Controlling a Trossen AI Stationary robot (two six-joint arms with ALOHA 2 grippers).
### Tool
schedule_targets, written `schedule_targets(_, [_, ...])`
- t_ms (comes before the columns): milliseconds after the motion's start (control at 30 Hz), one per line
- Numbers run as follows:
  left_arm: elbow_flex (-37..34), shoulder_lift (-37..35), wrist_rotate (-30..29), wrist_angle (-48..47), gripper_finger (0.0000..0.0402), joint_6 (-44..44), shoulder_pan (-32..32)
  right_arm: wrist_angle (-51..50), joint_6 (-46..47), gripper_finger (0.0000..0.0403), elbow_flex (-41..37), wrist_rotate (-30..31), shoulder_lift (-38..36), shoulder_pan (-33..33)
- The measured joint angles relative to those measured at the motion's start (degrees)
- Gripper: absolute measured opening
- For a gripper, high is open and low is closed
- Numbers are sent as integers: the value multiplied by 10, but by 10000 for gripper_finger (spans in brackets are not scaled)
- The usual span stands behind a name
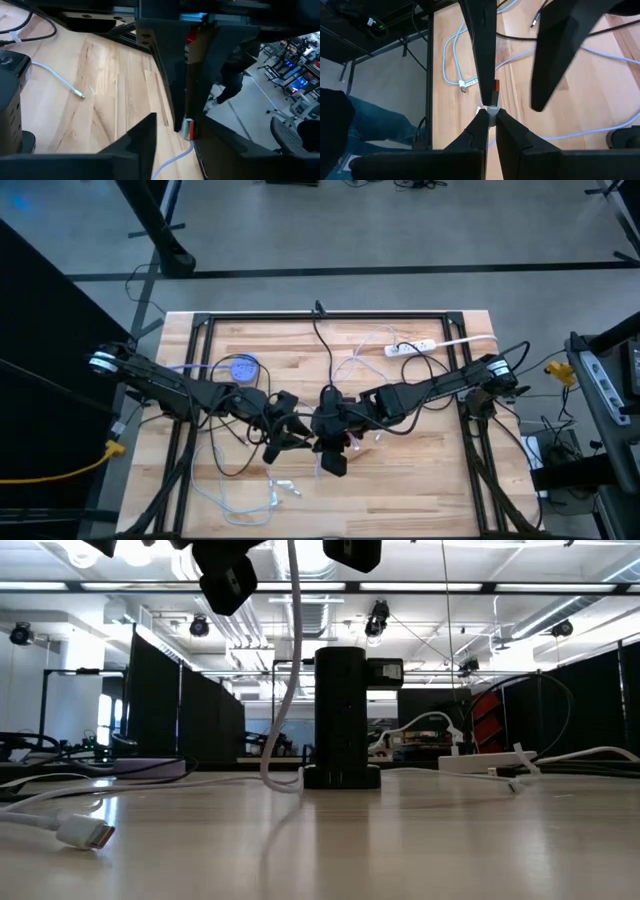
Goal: Insert USB
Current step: Insert the purple charger cable into the black charger adapter
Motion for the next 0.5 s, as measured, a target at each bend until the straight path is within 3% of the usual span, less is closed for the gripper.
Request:
schedule_targets(267, [0,0,14,0,42,12,0,-1,0,7,0,2,0,0])
schedule_targets(500, [0,-1,19,-4,5,14,0,0,-8,7,0,9,0,-1])
